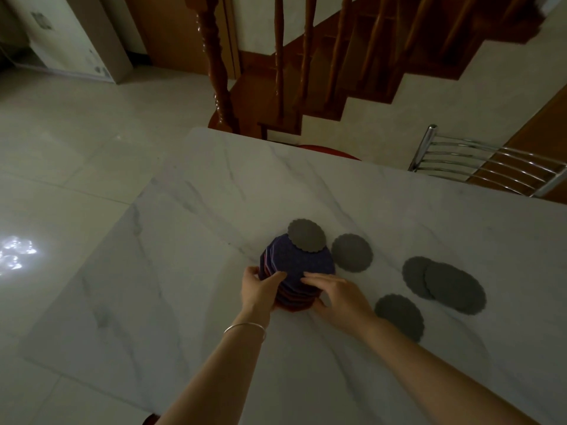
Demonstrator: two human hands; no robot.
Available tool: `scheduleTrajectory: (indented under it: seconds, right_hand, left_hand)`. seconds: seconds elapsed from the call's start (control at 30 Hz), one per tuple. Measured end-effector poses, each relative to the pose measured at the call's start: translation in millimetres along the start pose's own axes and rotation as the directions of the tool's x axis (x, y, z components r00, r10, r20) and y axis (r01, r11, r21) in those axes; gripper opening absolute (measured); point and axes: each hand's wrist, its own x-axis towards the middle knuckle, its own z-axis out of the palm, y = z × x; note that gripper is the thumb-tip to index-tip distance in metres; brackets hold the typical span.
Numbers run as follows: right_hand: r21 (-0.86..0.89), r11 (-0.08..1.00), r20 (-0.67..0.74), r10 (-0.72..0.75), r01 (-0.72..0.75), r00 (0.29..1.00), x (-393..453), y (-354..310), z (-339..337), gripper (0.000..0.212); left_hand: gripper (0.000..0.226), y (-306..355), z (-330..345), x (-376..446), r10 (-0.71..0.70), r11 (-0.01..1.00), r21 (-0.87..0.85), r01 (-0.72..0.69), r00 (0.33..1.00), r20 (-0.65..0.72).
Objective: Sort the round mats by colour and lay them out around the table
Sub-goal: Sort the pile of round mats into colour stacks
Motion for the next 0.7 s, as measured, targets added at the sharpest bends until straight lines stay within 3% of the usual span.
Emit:
scheduleTrajectory:
  seconds: [0.2, 0.3, 0.4, 0.53, 0.6, 0.7]
  right_hand:
    - [0.106, 0.992, -0.032, 0.071, -0.068, 0.997, 6.9, 3.9, -10.1, 0.058]
    - [0.254, 0.962, -0.044, 0.116, -0.101, 0.992, 12.7, 4.5, -21.9, 0.066]
    - [0.355, 0.925, -0.141, 0.192, -0.131, 0.971, 16.7, 8.5, -35.1, 0.067]
    - [0.309, 0.933, -0.349, 0.291, -0.183, 0.891, 12.4, 20.3, -45.0, 0.064]
    - [0.291, 0.934, -0.309, 0.298, -0.209, 0.903, 7.7, 27.1, -48.7, 0.071]
    - [0.244, 0.945, -0.133, 0.256, -0.219, 0.957, -0.2, 34.5, -54.3, 0.074]
  left_hand:
    - [0.038, 15.5, 7.1, -9.8, 0.249, 0.945, 0.22, -0.244, 0.968, 0.003]
    - [0.036, 26.1, 6.4, -19.1, 0.42, 0.806, 0.413, -0.423, 0.902, 0.104]
    - [0.038, 31.2, 1.8, -28.3, 0.503, 0.659, 0.54, -0.523, 0.84, 0.2]
    - [0.038, 25.5, -11.6, -34.9, 0.555, 0.546, 0.572, -0.612, 0.776, 0.3]
    - [0.037, 21.6, -17.6, -35.8, 0.582, 0.487, 0.568, -0.663, 0.731, 0.355]
    - [0.034, 14.1, -25.6, -35.5, 0.673, 0.389, 0.531, -0.753, 0.626, 0.394]
